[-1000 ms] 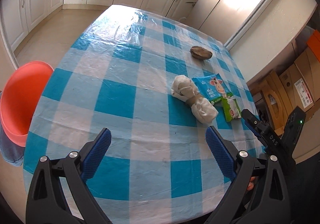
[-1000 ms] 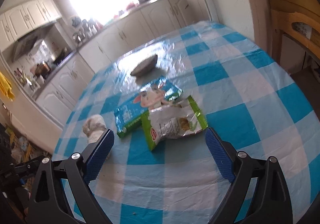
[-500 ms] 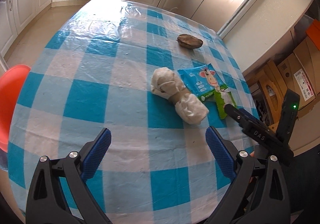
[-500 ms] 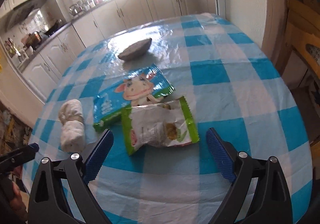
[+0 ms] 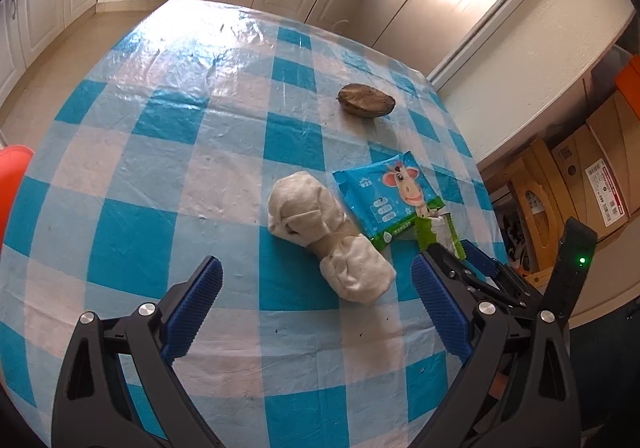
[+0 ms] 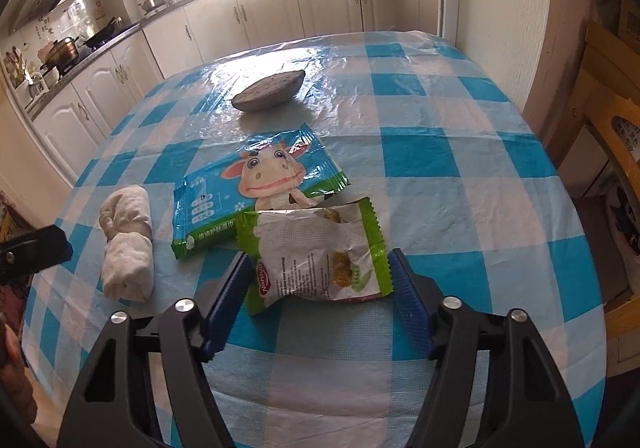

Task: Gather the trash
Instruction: 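Grasp the green-and-white snack wrapper with the right tool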

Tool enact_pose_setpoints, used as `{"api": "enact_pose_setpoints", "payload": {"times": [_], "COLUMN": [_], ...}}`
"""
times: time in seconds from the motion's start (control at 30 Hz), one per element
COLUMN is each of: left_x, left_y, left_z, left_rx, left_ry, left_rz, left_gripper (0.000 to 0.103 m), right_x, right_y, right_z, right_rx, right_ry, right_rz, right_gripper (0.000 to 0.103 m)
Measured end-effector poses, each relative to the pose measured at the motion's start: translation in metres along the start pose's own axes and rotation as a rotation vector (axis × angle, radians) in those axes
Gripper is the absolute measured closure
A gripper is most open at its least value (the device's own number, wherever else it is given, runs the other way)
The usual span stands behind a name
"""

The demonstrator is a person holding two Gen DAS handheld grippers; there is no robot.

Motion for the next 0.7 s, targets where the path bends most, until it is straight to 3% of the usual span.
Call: {"api": "enact_pose_setpoints", "payload": {"times": [0.2,0.37,0.47,0.7], "left_x": [0.001,0.026,0.047,0.09], "left_y": [0.001,0.008,0.022,0.058], "left_z": [0.005,0.004,0.016,0.072], "left_rx": [0.008,0.005,-0.021,0.053], "left_ry": [-0.003,0.037,0.003,-0.097], "left_rz": [0.009,0.05,0.145,0.417], "left_gripper": [0.007,0.007,0.007,0.007], "right_x": [0.001,0.001,0.001,0.0], "right_y": [0.01,0.022,0.027,0.034], "right_z": [-0.001,-0.003,-0.002,-0.004], "right_rx": [0.061,0.173,0.224,0.274], "right_ry": [0.008,0.013,0.008,0.018], "right_rz": [0.053,0.119,0.158,0.208], "right_gripper": [0.052,0.067,0.067,0.068]}}
Point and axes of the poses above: each gripper's, at about its wrist camera, not at the fingertips, and z roughly the way its jaws point, y to its right, x to its top, the point moved 3 cm from there along z, roughly the way its jaws point, and after that the axes turned 8 degrees about -x, right-handed, at the moved point
